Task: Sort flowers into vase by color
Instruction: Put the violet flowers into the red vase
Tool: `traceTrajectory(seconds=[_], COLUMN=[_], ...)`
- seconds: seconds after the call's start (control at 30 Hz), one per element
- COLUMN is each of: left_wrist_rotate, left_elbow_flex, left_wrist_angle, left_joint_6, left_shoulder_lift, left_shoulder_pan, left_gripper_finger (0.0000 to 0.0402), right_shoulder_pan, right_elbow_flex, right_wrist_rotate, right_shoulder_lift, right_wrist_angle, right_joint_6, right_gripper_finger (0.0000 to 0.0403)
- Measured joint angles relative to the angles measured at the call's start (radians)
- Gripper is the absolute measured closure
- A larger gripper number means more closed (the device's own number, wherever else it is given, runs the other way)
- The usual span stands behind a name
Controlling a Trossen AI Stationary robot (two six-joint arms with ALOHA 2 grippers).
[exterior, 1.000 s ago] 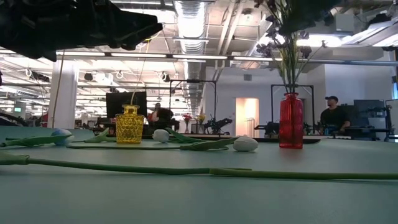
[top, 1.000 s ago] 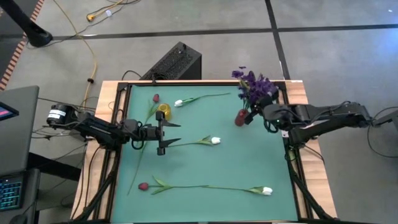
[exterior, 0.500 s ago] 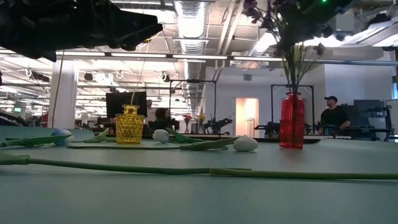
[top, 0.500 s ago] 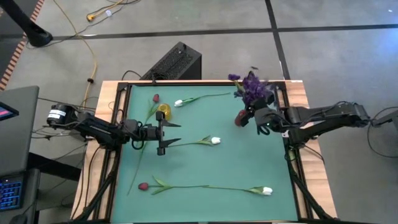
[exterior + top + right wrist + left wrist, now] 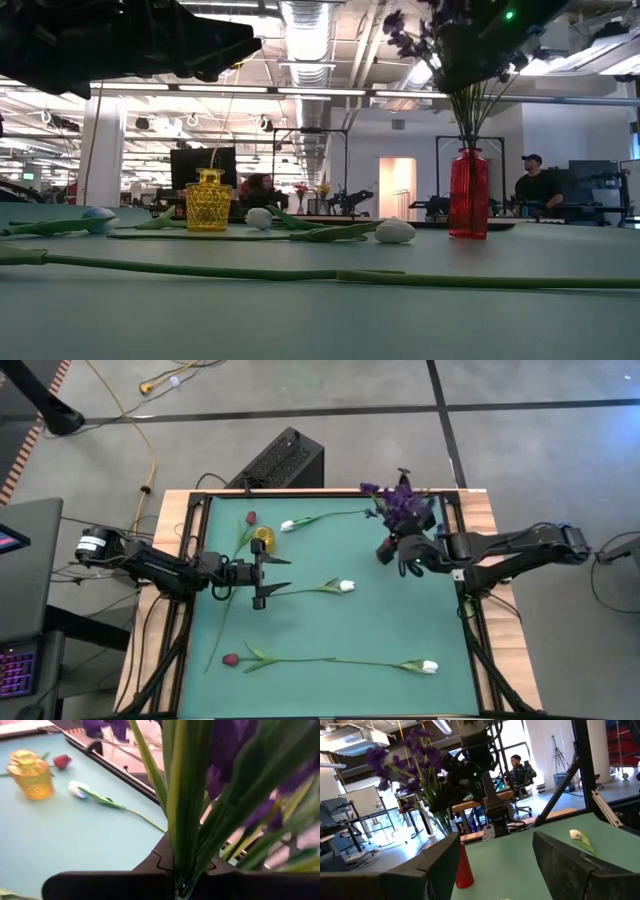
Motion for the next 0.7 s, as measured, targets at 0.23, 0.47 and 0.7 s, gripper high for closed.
traceTrajectory(seconds=[0.23,0.47,0.7], left_wrist_rotate=[0.000,0.000,0.000], left_elbow_flex=[0.000,0.000,0.000], left_wrist_angle=[-0.001,-0.003,-0.015], left_joint_6=[0.000,0.000,0.000], left_shoulder_lift=[0.000,0.000,0.000], left_shoulder_pan=[0.000,0.000,0.000], left_gripper_finger=[0.0162,0.0162,0.0162], right_shoulder_pan=[-0.030,-0.041,-0.040], right_elbow_flex=[-0.004,-0.004,-0.004], right_wrist_rotate=[-0.029,-0.039,-0.045], right_shoulder_lift=[0.052,0.094,0.096], right_wrist_angle=[0.003,0.004,-0.002], right_joint_6=[0.018,0.020,0.019], right_gripper_finger=[0.0364,0.0364,0.0364])
